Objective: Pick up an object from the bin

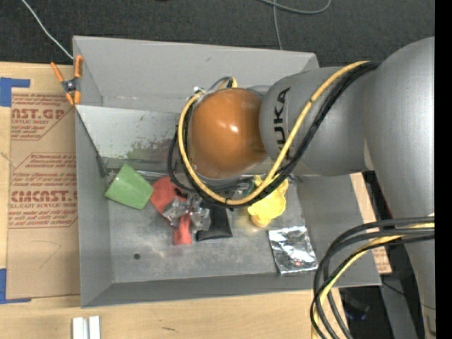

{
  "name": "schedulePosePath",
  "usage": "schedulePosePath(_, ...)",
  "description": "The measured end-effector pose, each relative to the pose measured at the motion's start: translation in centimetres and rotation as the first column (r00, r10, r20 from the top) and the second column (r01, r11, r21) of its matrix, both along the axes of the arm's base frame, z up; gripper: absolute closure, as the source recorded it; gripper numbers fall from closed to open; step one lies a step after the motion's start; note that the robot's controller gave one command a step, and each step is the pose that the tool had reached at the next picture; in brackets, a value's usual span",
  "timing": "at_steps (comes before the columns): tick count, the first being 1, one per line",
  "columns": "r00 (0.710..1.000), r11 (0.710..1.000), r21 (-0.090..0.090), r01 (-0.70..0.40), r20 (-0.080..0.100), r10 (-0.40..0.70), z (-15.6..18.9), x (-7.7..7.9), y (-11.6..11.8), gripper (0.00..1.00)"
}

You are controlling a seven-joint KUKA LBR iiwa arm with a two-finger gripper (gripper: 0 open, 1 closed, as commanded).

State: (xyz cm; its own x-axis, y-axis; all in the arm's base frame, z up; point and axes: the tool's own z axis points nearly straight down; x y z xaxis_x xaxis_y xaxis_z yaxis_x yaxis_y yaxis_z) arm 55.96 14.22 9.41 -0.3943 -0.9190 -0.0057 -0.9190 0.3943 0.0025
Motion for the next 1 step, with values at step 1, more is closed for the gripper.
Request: schedulePosePath(1, 1.0, 1.0, 0.001, 0.0, 0.002, 0.0, 1.22, 0.07, 0.03, 1.0)
